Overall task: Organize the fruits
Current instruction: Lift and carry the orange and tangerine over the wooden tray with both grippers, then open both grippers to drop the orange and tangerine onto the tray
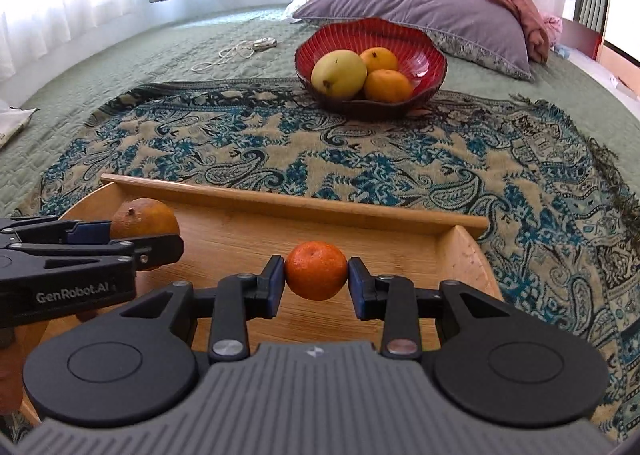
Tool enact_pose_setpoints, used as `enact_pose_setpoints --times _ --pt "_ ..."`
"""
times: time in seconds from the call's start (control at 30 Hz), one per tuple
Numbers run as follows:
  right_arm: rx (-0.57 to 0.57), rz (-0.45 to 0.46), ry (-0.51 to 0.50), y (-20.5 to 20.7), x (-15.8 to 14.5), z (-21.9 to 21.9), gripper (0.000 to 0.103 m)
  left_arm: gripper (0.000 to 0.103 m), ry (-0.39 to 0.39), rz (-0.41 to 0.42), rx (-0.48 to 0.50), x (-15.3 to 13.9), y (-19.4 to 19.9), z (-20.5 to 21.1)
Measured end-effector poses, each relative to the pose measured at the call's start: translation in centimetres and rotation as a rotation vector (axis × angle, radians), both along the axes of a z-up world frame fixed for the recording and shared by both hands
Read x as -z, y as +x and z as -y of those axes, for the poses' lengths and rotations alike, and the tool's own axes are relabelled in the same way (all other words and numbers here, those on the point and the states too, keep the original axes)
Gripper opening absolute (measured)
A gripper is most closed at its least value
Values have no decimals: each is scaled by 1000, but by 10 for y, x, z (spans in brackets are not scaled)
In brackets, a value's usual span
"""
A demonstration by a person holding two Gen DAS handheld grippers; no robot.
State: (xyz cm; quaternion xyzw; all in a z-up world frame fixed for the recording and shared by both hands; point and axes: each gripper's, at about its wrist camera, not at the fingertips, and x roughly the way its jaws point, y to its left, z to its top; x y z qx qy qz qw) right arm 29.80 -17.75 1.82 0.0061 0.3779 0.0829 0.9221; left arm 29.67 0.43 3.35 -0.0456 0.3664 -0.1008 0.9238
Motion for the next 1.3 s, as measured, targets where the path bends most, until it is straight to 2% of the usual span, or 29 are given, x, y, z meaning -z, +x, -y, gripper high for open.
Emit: enact_pose_setpoints --times 0.97,1.13,1.2,1.27,1.3 --pt "7 -36 15 10 14 0 40 49 27 -2 28 9 4 10" --pt "7 -36 14 10 14 0 46 50 34 -6 30 9 4 10" --pt "13 -40 18 9 14 0 58 59 36 3 14 4 -1 8" --pt "17 -40 41 7 12 3 65 77 43 47 21 -6 -11 6" --pt "14 -33 52 4 9 4 67 80 46 68 27 -11 -16 5"
